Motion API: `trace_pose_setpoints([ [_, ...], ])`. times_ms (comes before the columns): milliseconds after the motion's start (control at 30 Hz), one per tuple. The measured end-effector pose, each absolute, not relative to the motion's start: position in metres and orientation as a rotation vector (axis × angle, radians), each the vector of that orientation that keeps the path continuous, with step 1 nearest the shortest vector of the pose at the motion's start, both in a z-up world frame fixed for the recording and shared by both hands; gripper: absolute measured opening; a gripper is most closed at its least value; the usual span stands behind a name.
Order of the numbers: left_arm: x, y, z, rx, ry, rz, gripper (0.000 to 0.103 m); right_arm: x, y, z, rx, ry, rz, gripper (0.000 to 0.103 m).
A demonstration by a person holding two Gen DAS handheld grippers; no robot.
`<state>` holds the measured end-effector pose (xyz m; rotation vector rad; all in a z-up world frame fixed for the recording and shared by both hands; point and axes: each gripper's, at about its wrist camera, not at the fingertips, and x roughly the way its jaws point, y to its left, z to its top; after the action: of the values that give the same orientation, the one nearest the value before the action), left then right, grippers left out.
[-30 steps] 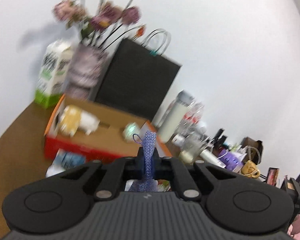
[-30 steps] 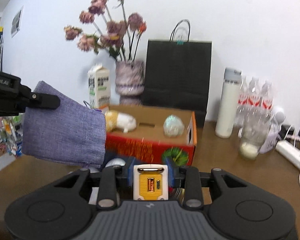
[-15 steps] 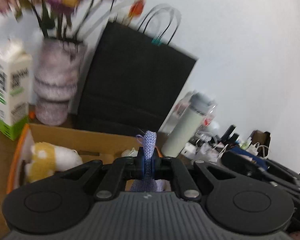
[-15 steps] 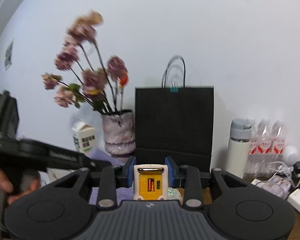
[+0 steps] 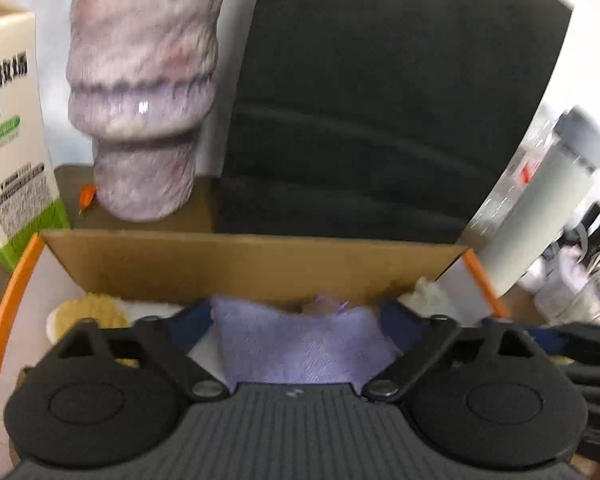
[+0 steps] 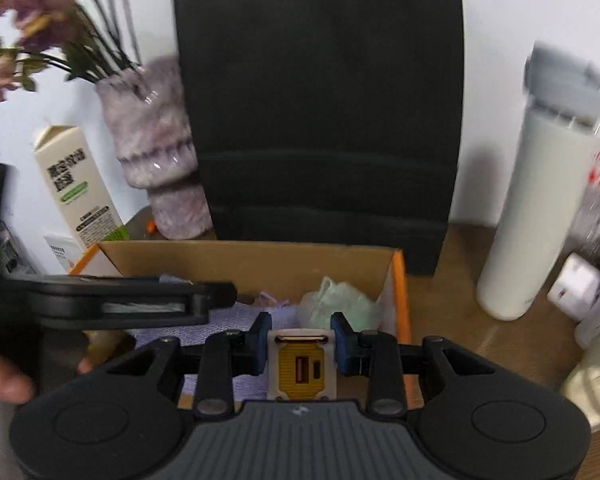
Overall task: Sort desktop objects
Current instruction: 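Grasp the purple pouch with the left gripper while the right carries the adapter to the box, then release the pouch and adapter into the box and pull both grippers back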
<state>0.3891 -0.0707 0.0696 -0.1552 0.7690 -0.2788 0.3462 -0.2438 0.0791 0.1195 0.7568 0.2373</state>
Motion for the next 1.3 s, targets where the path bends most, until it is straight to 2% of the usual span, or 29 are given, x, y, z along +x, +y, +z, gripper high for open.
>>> trace_pose_setpoints([
  [100,0.386,-0.06,0.086,-0.149,0.729,-0.269,0.103,0.36,-0.237,0.081,0.164,0.757,0.282,0.031],
  [267,0.38,-0.032,0.108,-0.129,0.689,-0.186,0.103,0.402,-0.221,0.065,0.209,0.845,0.308,0.031],
  [400,0.375,-0.009,0.117,-0.141,0.695,-0.127,0.103,0.418,-0.195,0.048,0.08,0.909,0.291,0.032],
  [500,0.371,0.002,0.122,-0.153,0.702,-0.093,0.103,0.418,-0.189,0.056,0.008,0.897,0.206,0.037],
  [533,0.37,0.005,0.123,-0.166,0.707,-0.085,0.103,0.415,-0.189,0.063,-0.019,0.887,0.183,0.042],
  [733,0.359,0.014,0.131,-0.215,0.752,-0.043,0.103,0.375,-0.203,0.118,-0.062,0.799,0.162,0.048],
  [933,0.315,0.007,0.141,-0.156,0.752,-0.078,0.103,0.319,-0.224,0.153,-0.052,0.741,0.144,0.058],
  [1133,0.255,-0.011,0.138,-0.074,0.744,-0.093,0.103,0.25,-0.23,0.146,-0.063,0.679,0.129,0.066],
  [1300,0.186,-0.022,0.131,0.002,0.614,-0.105,0.103,0.186,-0.228,0.13,-0.067,0.613,0.126,0.072],
])
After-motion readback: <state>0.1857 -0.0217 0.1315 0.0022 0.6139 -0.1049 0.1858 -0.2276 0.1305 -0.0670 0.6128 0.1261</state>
